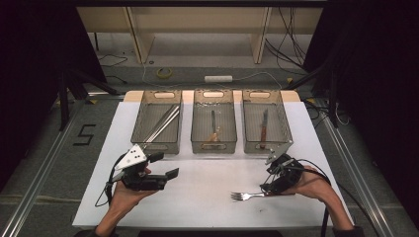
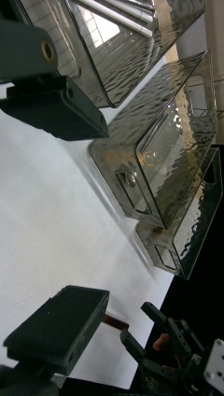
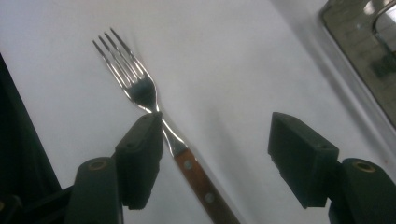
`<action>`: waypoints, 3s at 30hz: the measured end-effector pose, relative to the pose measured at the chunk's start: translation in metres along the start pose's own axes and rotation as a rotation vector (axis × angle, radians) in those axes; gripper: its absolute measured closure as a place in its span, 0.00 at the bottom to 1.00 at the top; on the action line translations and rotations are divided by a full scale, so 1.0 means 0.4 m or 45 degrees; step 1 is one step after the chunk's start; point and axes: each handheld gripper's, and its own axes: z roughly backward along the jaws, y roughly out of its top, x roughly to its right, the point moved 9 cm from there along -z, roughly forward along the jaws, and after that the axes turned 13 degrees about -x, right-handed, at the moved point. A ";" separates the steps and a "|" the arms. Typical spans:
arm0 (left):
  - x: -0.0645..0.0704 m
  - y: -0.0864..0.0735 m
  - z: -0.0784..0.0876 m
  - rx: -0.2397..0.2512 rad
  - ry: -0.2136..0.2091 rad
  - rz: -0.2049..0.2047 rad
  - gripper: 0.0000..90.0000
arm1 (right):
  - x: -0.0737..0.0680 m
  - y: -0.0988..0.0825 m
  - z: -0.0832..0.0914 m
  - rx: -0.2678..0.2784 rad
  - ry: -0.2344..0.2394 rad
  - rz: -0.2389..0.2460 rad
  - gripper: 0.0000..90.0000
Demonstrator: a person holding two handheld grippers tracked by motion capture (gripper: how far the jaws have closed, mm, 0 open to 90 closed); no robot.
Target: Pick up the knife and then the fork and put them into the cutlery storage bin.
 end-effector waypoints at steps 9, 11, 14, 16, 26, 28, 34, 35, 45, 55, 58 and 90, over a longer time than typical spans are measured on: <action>0.001 -0.001 -0.002 -0.005 0.003 -0.006 0.20 | -0.007 -0.034 -0.028 -0.063 0.012 0.019 0.48; 0.001 0.001 -0.001 0.000 -0.001 -0.003 0.20 | -0.008 -0.041 -0.036 -0.082 0.013 0.021 0.49; 0.002 -0.002 -0.003 -0.006 0.000 -0.006 0.20 | -0.012 -0.051 -0.046 -0.106 0.018 0.019 0.50; 0.002 0.000 -0.001 -0.001 0.000 -0.006 0.20 | -0.012 -0.059 -0.052 -0.129 0.014 0.035 0.52; 0.002 -0.001 -0.002 -0.003 0.000 -0.006 0.20 | -0.018 -0.078 -0.073 -0.172 0.018 0.064 0.60; 0.003 0.000 -0.003 -0.004 -0.003 -0.003 0.20 | -0.020 -0.079 -0.076 -0.174 0.018 0.069 0.61; 0.002 -0.002 -0.005 -0.009 -0.001 -0.007 0.20 | -0.019 -0.081 -0.079 -0.186 -0.004 0.083 0.65; 0.003 -0.003 -0.005 -0.014 0.002 -0.010 0.20 | -0.019 -0.081 -0.079 -0.190 -0.004 0.086 0.66; 0.005 -0.003 -0.007 -0.015 -0.001 -0.013 0.20 | -0.019 -0.077 -0.089 -0.209 -0.038 0.138 0.70; 0.006 -0.003 -0.007 -0.015 -0.006 -0.013 0.20 | -0.023 -0.075 -0.090 -0.217 -0.041 0.193 0.74; 0.006 -0.002 -0.007 -0.014 -0.005 -0.014 0.20 | -0.026 -0.076 -0.089 -0.222 -0.034 0.205 0.76; 0.005 -0.001 -0.007 -0.011 -0.002 -0.013 0.20 | -0.035 -0.074 -0.086 -0.207 -0.009 0.265 0.86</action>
